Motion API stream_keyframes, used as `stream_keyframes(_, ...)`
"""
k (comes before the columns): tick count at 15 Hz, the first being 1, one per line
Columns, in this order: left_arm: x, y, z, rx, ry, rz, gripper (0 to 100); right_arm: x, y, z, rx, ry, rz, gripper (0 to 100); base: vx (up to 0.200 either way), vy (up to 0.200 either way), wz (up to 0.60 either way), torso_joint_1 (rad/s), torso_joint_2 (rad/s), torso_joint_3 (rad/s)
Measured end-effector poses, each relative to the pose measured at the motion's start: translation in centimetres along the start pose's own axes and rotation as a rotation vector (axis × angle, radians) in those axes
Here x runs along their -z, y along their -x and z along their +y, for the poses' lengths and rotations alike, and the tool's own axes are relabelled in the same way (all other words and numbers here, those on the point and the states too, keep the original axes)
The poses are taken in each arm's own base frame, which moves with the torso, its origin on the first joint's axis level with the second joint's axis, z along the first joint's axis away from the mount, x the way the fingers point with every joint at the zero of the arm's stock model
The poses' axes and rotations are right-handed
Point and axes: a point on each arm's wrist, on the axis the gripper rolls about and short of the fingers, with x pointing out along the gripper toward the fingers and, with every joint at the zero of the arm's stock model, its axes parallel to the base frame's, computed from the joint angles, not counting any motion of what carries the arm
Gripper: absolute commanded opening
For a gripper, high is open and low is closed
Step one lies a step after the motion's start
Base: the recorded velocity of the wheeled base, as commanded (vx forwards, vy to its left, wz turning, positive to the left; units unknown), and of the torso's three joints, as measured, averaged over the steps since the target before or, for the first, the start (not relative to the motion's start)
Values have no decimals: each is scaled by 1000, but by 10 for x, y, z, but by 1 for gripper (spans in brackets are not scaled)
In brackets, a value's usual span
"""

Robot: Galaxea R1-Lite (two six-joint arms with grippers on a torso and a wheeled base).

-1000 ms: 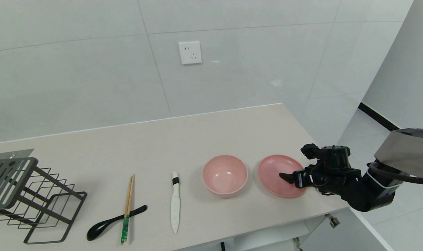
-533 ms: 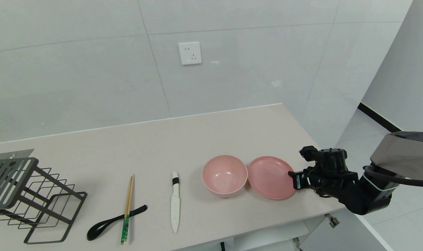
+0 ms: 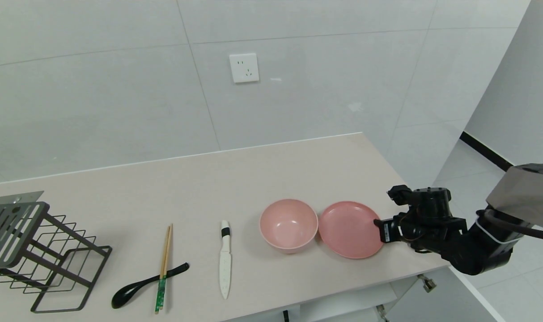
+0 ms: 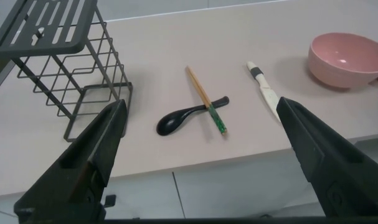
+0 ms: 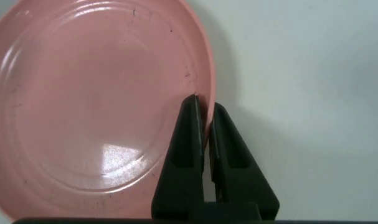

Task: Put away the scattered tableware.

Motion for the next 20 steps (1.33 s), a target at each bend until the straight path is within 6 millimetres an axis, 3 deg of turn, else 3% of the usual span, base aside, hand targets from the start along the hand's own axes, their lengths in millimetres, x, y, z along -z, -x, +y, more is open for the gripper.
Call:
stream_keyframes(4,-20,2,-2,89,-72,-206,100,-29,54,8,-14,19,-117,0,0,0,0,0,0,0)
stream_keyframes(7,-32,6,-4,209,-57,-253,100,-44,98,13,-23,43,-204,0,0,0,0,0,0,0)
stream_keyframes(11,-79,21,-5,359,24,-250,100,-55,149,18,-48,66,-315,0,0,0,0,0,0,0)
stream_keyframes(13,-99,19,-5,403,27,-227,100,-65,166,16,-42,55,-428,0,0,0,0,0,0,0)
stream_keyframes(16,-115,0,-7,474,23,-136,100,-66,184,5,-5,39,-510,0,0,0,0,0,0,0)
stream_keyframes(20,-124,-43,-11,602,46,23,100,-50,201,0,12,43,-539,0,0,0,0,0,0,0)
